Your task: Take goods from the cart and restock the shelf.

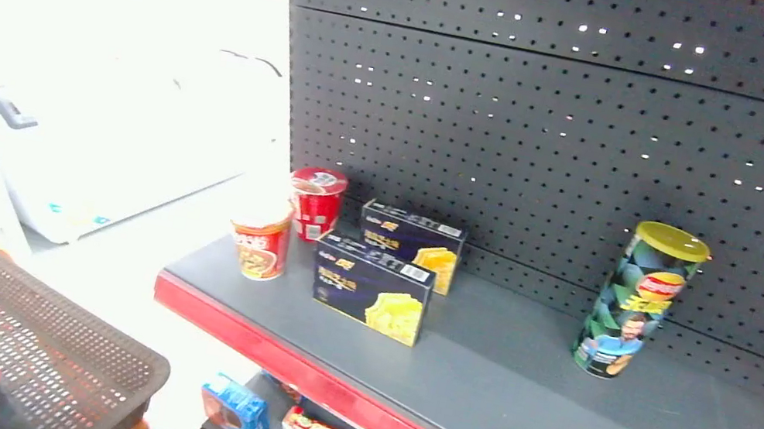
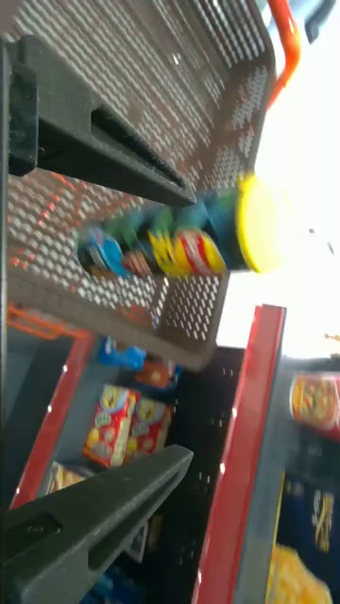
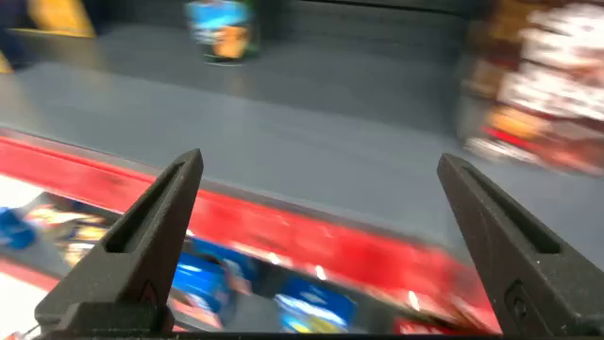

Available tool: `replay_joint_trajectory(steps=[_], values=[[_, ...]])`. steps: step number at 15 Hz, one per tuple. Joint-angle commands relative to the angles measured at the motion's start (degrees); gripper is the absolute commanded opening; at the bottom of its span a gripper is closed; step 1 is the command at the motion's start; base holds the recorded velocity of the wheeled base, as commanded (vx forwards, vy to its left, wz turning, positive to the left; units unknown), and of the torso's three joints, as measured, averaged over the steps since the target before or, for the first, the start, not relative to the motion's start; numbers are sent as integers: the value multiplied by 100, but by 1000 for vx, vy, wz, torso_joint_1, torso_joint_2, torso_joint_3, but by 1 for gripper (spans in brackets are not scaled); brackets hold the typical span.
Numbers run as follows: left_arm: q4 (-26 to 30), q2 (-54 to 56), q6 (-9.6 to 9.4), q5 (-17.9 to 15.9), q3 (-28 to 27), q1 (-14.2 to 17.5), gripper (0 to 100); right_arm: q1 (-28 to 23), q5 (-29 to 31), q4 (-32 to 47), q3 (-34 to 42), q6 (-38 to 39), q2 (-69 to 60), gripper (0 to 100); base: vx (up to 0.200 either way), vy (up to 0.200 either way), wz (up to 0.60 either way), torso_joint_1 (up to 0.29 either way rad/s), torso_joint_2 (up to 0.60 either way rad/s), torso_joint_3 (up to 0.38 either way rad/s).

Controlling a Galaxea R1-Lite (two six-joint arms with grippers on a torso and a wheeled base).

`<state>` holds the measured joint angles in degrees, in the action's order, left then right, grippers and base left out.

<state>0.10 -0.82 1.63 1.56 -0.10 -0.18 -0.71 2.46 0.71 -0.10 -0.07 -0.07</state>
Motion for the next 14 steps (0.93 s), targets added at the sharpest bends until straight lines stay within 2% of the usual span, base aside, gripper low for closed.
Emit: replay_joint_trajectory(steps=[1, 8, 10, 13, 14], values=[[-1, -6, 4, 11, 1, 1, 100, 0, 0, 0, 1, -1, 7, 100, 0, 0, 600, 2, 2, 2], [-1, -6, -5, 2, 1, 1, 100, 0, 0, 0, 1, 7, 7, 100, 0, 0, 600, 4, 1, 3], [-1, -6, -23, -15, 1, 1, 100, 0, 0, 0, 1, 7, 7, 100, 0, 0, 0, 0, 0, 0], [43, -6, -269, -209, -17, 1, 100, 0, 0, 0, 1, 7, 7, 100, 0, 0, 0, 0, 0, 0], [43, -6, -278, -209, -17, 1, 100, 0, 0, 0, 1, 7, 7, 100, 0, 0, 0, 0, 0, 0]])
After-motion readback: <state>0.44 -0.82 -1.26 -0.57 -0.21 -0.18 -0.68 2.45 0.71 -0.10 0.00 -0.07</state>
